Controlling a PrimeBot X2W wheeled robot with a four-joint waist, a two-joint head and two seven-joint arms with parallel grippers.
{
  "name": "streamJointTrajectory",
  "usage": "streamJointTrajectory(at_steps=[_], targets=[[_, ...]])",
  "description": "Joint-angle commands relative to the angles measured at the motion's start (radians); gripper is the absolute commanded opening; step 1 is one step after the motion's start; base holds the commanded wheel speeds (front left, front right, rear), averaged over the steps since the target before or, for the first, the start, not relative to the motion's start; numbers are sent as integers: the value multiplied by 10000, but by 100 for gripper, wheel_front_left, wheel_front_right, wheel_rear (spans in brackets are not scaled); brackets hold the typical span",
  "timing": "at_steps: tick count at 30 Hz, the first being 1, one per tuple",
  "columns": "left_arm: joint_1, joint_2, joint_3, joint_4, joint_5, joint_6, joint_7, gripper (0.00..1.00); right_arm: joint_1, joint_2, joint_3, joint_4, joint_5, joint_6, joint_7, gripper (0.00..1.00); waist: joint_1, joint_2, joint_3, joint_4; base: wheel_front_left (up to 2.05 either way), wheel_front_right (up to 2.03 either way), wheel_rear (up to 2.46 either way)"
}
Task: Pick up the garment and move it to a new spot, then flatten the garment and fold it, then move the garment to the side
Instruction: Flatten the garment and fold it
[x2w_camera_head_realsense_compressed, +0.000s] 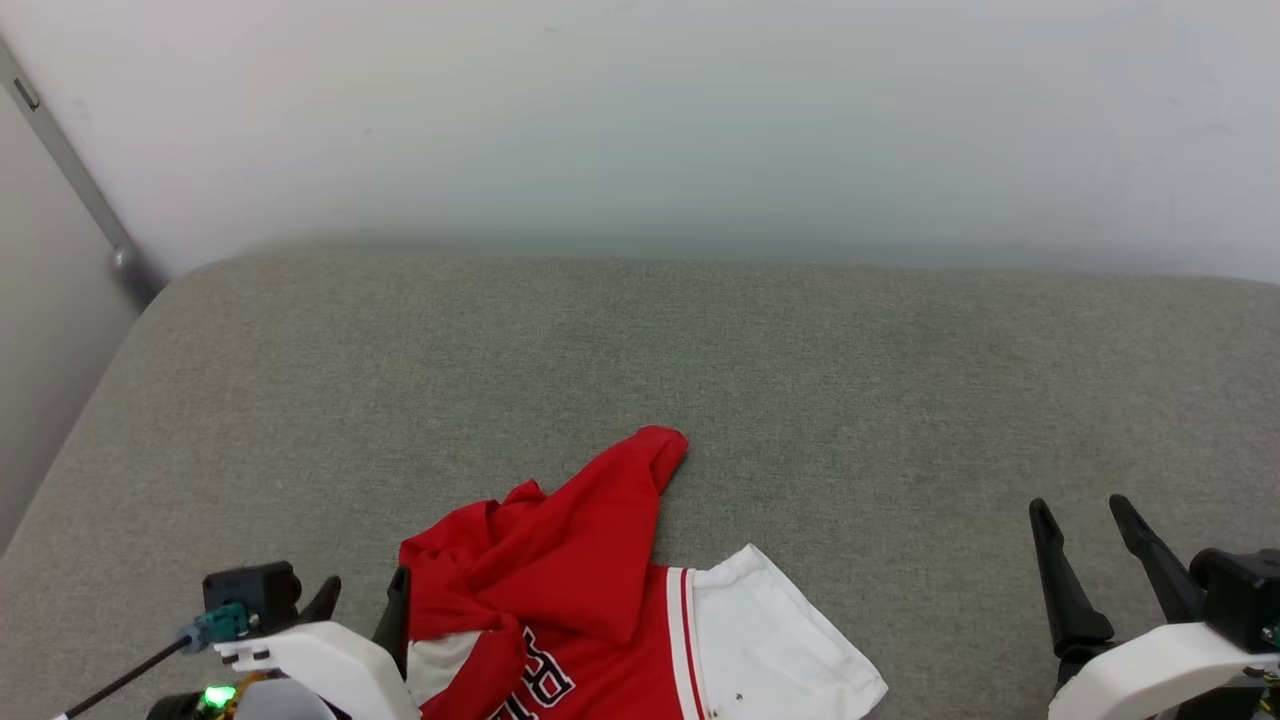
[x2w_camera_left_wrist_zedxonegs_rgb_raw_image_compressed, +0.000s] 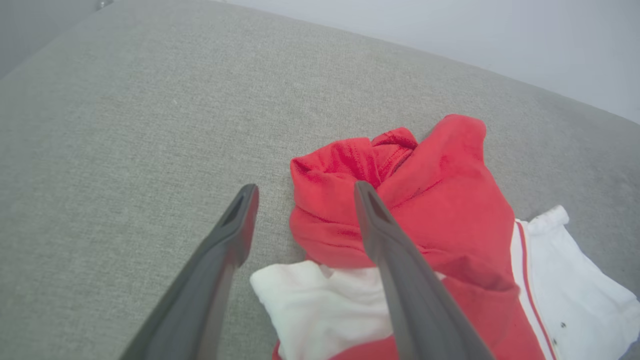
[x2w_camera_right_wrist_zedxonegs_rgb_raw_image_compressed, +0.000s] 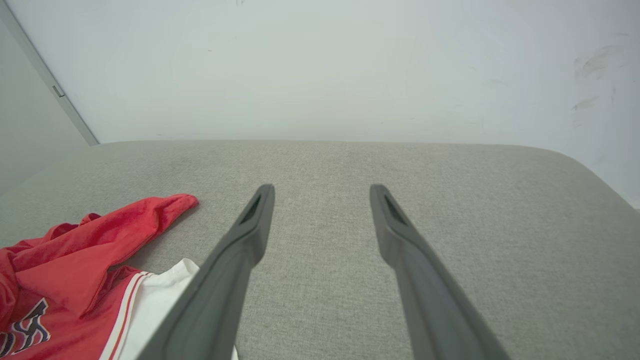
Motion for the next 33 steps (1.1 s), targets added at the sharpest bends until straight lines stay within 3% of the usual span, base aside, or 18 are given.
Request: streamJointTrajectory(at_steps=[1,10,22,30,31,32,33], targets=[[-181,66,37,-64,86,-18,-86,100,72,11,21,-47,45,-7,22,100,0,-1,-36,-26,0,0,0],[-1646,617,-114,235,435,-630,386,100,22,11,143,-135,51,-7,7,100,0,-1,77,-373,0,0,0],[-3623,1243,-1291,1649,-123,-2168,3978,100,-491,11,190,-80,114,-7,-135,100,0,-1,1570,-895,0,0,0],[-4055,1027,-2004,2979,-649,-2966,5847,100,-862,12,234,175,149,-7,-330,100,0,-1,2168,-1093,0,0,0],[-4047,939,-2112,3112,-749,-3036,6081,78,-889,12,230,204,148,-7,-355,100,0,-1,2203,-1107,0,0,0],[-4052,818,-2196,3221,-795,-3109,6186,41,-906,12,228,231,154,-7,-369,100,0,-1,2228,-1113,0,0,0],[-4102,719,-2243,3291,-767,-3154,6142,15,-916,12,220,258,157,-7,-366,100,0,-1,2243,-1115,0,0,0]])
